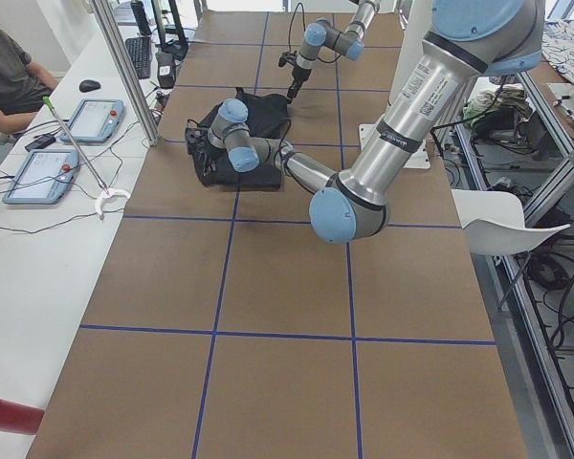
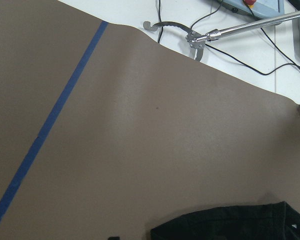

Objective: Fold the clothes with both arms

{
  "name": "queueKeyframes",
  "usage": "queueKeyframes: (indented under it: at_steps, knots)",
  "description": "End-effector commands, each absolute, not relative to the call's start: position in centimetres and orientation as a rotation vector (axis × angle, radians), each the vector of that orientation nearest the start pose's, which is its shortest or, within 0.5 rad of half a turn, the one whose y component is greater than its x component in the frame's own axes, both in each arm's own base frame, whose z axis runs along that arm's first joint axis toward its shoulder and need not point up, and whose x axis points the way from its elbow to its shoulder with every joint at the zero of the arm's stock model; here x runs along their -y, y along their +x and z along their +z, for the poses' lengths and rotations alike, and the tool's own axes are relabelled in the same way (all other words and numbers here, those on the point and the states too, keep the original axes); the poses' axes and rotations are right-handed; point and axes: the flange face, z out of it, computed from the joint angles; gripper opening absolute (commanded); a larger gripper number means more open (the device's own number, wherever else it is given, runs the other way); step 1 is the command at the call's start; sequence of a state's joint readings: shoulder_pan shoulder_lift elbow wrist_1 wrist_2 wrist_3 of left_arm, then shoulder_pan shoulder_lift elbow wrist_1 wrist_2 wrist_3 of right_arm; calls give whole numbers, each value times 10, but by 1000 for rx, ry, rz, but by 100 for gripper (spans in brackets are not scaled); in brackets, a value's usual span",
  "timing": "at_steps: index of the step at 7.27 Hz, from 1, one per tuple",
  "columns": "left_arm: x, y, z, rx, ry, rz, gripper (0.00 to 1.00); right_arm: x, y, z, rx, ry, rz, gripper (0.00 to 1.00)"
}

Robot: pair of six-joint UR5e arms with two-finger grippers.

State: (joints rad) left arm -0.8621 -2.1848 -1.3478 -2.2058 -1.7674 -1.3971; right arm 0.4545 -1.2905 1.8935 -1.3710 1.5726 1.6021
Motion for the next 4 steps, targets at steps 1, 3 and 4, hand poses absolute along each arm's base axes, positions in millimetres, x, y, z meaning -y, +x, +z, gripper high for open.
queueKeyframes:
  at_steps: [1, 3, 4]
  knots:
    - [637, 396, 331, -982, 353, -526, 70, 378, -470, 352, 833, 184, 449, 54]
    - [637, 396, 334, -970, 371, -535, 70, 387, -463, 351, 835, 191, 461, 14]
    - [637, 396, 334, -970, 371, -535, 70, 390, -459, 352, 829, 204, 431, 0]
